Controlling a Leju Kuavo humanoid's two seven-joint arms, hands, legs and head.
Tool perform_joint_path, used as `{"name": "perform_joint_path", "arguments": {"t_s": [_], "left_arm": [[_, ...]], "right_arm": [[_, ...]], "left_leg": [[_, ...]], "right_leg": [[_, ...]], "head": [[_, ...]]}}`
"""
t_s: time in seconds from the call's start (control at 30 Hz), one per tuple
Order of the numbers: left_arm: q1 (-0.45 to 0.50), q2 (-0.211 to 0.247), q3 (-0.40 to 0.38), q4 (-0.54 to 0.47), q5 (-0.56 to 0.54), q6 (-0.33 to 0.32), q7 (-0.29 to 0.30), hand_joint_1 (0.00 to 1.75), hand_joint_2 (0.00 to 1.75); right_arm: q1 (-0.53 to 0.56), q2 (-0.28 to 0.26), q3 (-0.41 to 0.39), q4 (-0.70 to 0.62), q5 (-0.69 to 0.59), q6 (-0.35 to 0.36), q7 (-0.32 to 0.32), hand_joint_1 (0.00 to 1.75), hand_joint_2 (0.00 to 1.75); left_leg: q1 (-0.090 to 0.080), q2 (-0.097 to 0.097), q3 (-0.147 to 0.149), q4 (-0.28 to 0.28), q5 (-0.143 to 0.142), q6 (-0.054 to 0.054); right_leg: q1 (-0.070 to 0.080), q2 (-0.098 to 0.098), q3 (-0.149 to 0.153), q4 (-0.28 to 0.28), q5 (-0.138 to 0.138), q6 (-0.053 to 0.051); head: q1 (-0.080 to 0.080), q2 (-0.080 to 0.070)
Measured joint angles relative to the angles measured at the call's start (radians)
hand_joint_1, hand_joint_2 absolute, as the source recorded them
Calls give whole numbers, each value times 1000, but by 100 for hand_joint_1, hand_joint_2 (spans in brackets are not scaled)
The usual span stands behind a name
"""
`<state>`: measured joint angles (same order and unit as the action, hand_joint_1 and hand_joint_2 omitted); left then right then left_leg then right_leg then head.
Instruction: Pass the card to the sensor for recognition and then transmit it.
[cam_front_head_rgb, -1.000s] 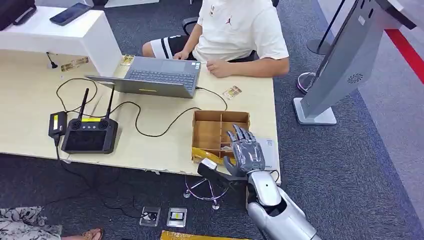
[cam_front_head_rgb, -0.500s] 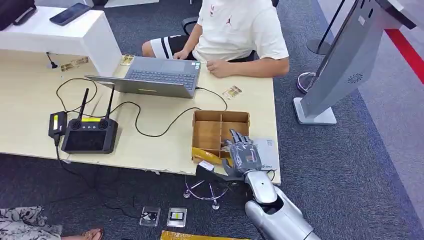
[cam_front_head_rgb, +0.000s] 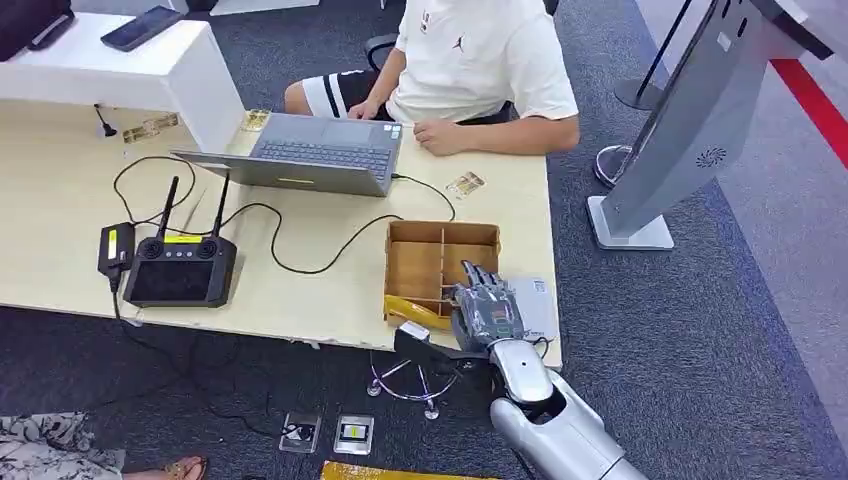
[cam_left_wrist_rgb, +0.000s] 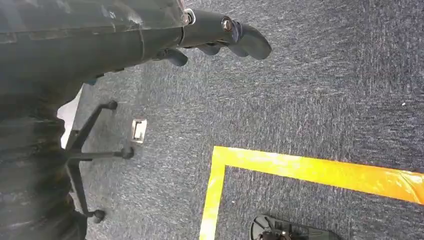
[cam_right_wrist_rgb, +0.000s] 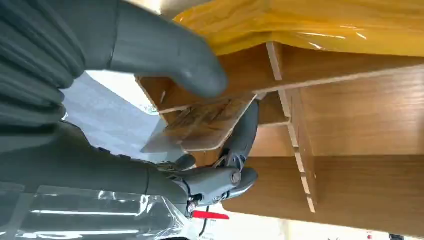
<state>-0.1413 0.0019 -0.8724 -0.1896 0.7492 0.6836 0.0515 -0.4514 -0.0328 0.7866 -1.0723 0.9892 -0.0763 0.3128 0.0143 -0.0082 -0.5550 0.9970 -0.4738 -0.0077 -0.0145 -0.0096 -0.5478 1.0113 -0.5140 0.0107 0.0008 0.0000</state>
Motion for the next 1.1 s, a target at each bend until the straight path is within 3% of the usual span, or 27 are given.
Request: {"name": "perform_joint_path", "arguments": {"t_s": [0.2,0.33,0.5,0.83,1.1], "left_arm": [[-1,0,0,0,7,0,0,0,175],[-1,0,0,0,10,0,0,0,175],[0,0,0,0,15,0,0,0,175],[0,0,0,0,18,1,0,0,175],[0,0,0,0,15,1,-2,0,175]], "right_arm": [[-7,6,0,18,4,-16,5,154,175],[-11,8,2,29,7,-25,11,141,175],[-15,8,7,39,11,-32,12,140,175],[-20,10,15,57,28,-71,10,175,175],[-28,9,12,36,96,-226,41,175,175]], "left_leg": [[0,0,0,0,0,0],[0,0,0,0,0,0],[0,0,0,0,0,0],[0,0,0,0,0,0],[0,0,0,0,0,0]], "right_leg": [[0,0,0,0,0,0],[0,0,0,0,0,0],[0,0,0,0,0,0],[0,0,0,0,0,0],[0,1,0,0,0,0]], "head": [[0,0],[0,0],[0,0],[0,0],[0,0]]}}
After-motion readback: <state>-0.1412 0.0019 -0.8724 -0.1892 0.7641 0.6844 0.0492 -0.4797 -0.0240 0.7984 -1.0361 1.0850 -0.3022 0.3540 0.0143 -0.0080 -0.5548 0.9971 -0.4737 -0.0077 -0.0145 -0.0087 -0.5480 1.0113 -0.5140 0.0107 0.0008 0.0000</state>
